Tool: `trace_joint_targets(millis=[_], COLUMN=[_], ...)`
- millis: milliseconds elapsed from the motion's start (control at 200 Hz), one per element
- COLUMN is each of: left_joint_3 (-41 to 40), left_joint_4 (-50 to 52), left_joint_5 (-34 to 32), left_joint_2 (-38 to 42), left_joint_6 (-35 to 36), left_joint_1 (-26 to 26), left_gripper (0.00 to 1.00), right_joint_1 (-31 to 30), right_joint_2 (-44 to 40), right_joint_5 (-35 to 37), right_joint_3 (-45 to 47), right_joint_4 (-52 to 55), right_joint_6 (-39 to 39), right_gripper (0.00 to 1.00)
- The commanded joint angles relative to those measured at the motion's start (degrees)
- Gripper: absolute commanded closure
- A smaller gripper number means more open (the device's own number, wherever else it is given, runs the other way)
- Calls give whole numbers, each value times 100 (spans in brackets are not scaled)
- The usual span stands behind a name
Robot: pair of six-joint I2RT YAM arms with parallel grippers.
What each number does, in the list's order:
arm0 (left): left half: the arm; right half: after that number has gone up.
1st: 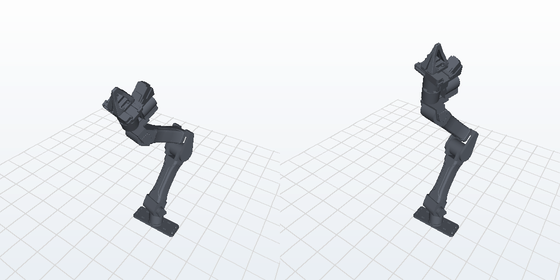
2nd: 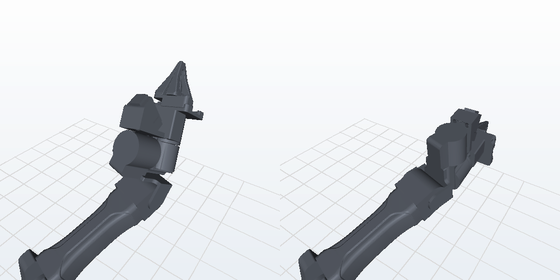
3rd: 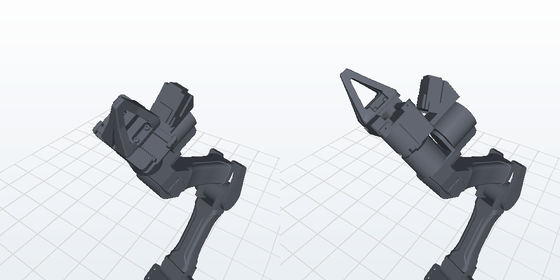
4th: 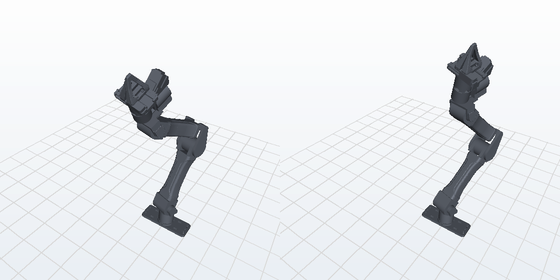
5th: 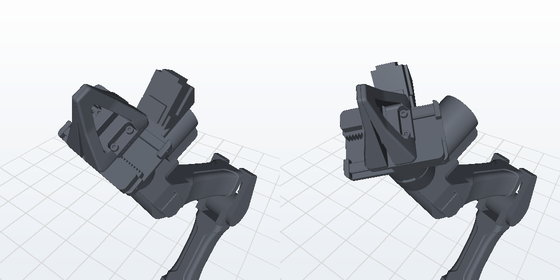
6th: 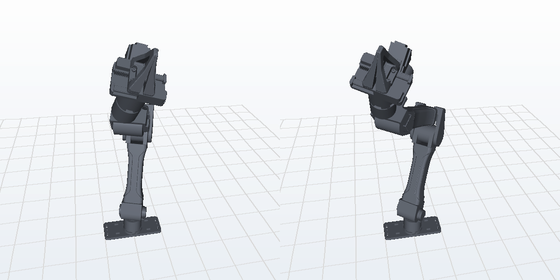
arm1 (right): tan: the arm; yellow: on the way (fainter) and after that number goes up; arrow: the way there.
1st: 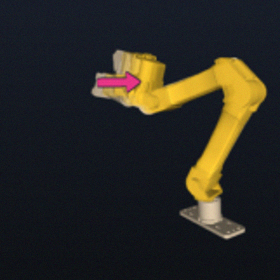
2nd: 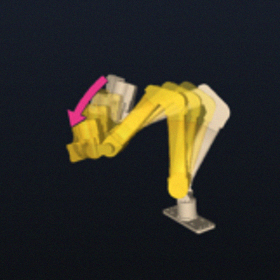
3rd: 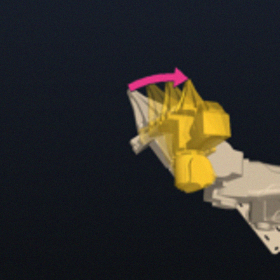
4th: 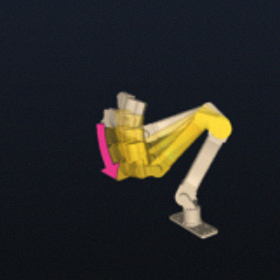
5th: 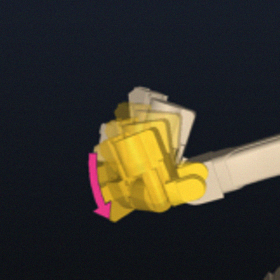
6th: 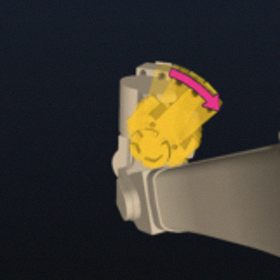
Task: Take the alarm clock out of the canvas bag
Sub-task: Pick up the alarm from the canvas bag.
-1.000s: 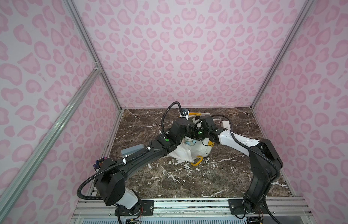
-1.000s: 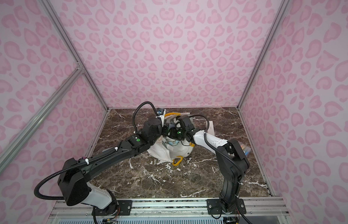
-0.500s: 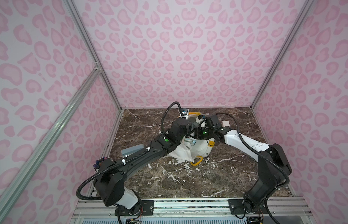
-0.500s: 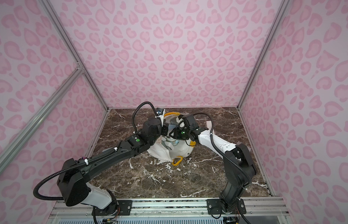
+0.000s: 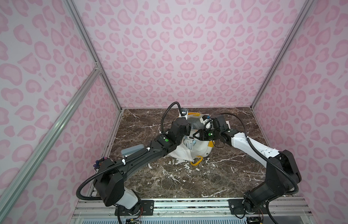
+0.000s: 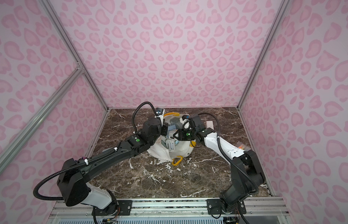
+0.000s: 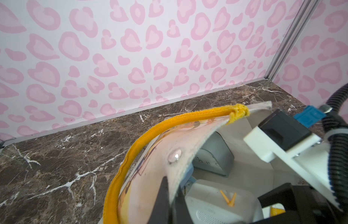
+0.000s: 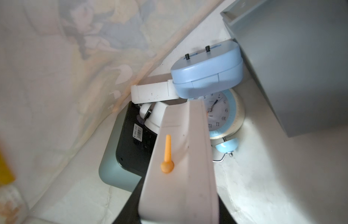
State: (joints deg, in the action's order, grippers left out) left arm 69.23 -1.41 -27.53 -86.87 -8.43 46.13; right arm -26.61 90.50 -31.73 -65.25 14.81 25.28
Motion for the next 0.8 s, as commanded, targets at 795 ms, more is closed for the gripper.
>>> trace_joint_targets(millis=[795], left_joint_3=[43], left_joint_4=[-179], left_joint_5=[-174], left_joint_2=[26], left_joint_6=[-63], left_joint_1=[1], left_gripper=[96], right_joint_1=[226], right_joint_2=[-1689], right_joint_5=[612], right_joint_3=[1381], right_joint_4=[-683], right_joint_6=[-1277], right_gripper=[76])
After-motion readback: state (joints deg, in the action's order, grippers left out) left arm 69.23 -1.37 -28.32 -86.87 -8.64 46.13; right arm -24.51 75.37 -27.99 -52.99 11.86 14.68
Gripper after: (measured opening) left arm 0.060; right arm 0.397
